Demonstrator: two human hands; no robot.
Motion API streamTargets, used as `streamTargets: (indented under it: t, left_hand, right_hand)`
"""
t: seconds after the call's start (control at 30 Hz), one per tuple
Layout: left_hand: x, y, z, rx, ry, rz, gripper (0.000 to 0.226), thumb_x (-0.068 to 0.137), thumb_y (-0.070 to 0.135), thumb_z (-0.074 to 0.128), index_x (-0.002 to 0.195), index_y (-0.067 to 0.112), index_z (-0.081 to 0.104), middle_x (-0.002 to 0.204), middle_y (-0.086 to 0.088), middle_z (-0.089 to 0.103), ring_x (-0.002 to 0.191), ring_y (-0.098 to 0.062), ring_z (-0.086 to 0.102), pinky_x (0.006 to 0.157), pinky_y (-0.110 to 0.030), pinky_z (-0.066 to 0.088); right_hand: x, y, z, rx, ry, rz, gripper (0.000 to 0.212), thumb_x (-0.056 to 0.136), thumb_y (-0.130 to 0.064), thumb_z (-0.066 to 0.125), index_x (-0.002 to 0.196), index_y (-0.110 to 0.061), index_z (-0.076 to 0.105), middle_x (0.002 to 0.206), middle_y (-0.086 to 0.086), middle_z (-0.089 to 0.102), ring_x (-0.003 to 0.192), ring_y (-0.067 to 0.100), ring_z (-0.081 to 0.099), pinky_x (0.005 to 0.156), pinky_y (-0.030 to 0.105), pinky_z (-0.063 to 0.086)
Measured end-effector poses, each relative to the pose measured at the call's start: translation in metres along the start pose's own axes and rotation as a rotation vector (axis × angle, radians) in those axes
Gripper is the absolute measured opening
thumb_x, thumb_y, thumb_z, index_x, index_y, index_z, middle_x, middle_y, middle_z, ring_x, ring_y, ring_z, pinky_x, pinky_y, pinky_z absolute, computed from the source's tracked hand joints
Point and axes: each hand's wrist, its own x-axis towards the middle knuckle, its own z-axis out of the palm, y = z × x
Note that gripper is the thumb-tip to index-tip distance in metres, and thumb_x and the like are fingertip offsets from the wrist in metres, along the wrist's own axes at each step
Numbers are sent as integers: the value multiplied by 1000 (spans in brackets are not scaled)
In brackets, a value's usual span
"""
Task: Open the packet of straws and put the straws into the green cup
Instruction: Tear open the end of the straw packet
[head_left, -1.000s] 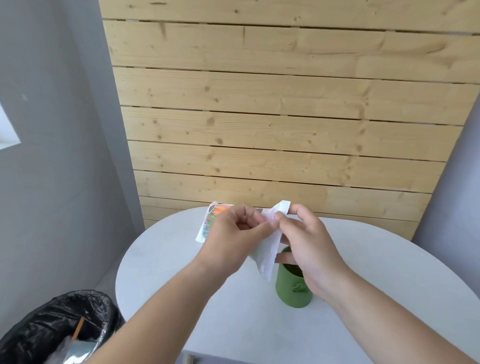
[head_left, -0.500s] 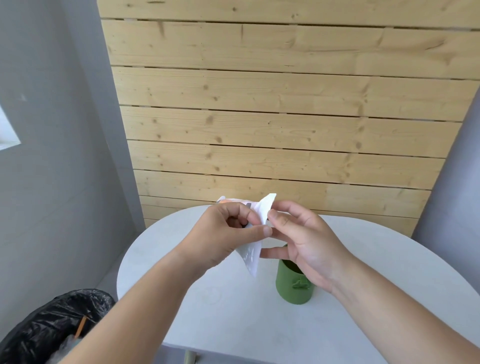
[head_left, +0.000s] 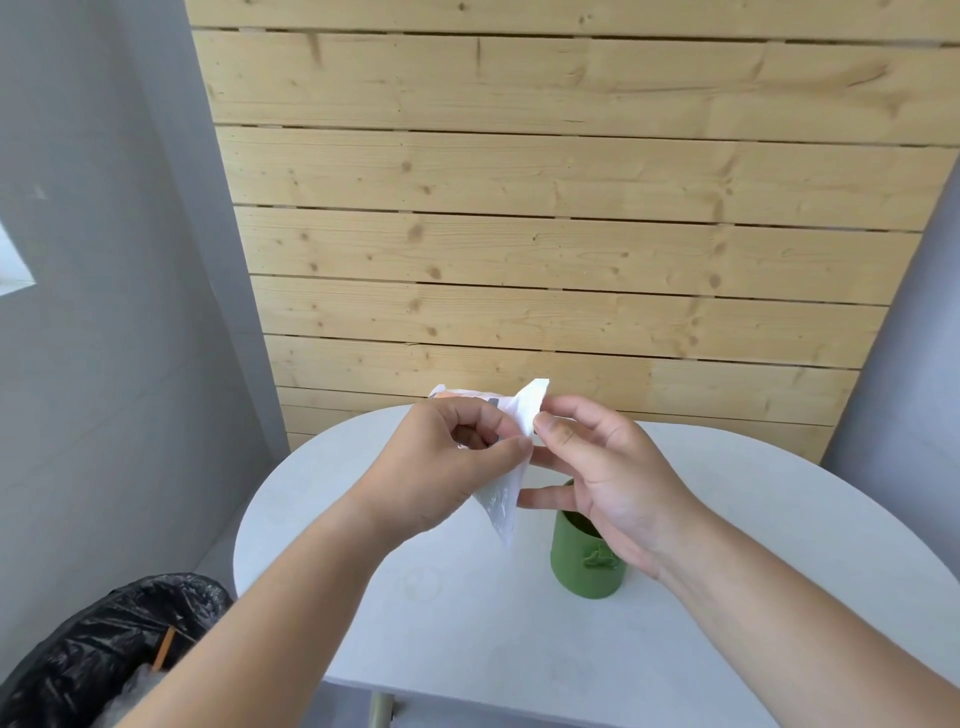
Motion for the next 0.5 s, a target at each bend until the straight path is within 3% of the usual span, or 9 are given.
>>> streamTargets:
  t: [0.13, 0.2, 0.3, 0.4, 0.5]
  left_hand:
    - [-1, 0, 2, 40, 32, 16, 13, 95, 12, 74, 86, 4, 79, 77, 0, 67, 70, -5, 55, 64, -8, 44]
    - [-2, 0, 2, 54, 33, 15, 14, 96, 14, 72, 88, 5, 79, 78, -4, 69, 71, -4, 57, 70, -8, 46]
    - [-1, -1, 1, 51, 15, 5, 14, 98, 19, 71, 91, 9, 79, 90, -11, 76, 75, -5, 61, 88, -21, 46]
    - [-1, -3, 1, 55, 10, 7, 14, 100, 20, 71, 91, 12, 80, 94, -9, 77, 77, -6, 63, 95, -29, 45]
    - [-1, -4, 3, 65, 21, 6, 15, 100, 18, 69, 91, 11, 79, 98, -17, 75, 76, -8, 61, 79, -19, 49]
  right_hand:
    - [-2, 1, 3, -11, 10, -14, 22, 99, -12, 59, 120, -4, 60, 109, 18, 76, 105, 32, 72, 77, 56, 60]
    - [-2, 2, 3, -10, 21, -17, 21, 98, -13, 61, 113, -2, 52, 108, 19, 76, 105, 34, 72, 78, 58, 60]
    - [-2, 4, 2, -45, -11, -27, 20, 97, -15, 63, 101, 3, 54, 112, 19, 75, 108, 34, 71, 78, 56, 60]
    - [-2, 5, 2, -100, -18, -30, 30, 97, -15, 63, 100, 15, 56, 115, 16, 75, 111, 31, 70, 80, 54, 60]
    - [-2, 5, 4, -152, 4, -39, 29, 99, -13, 60, 99, 15, 58, 109, 18, 76, 107, 28, 72, 78, 51, 62]
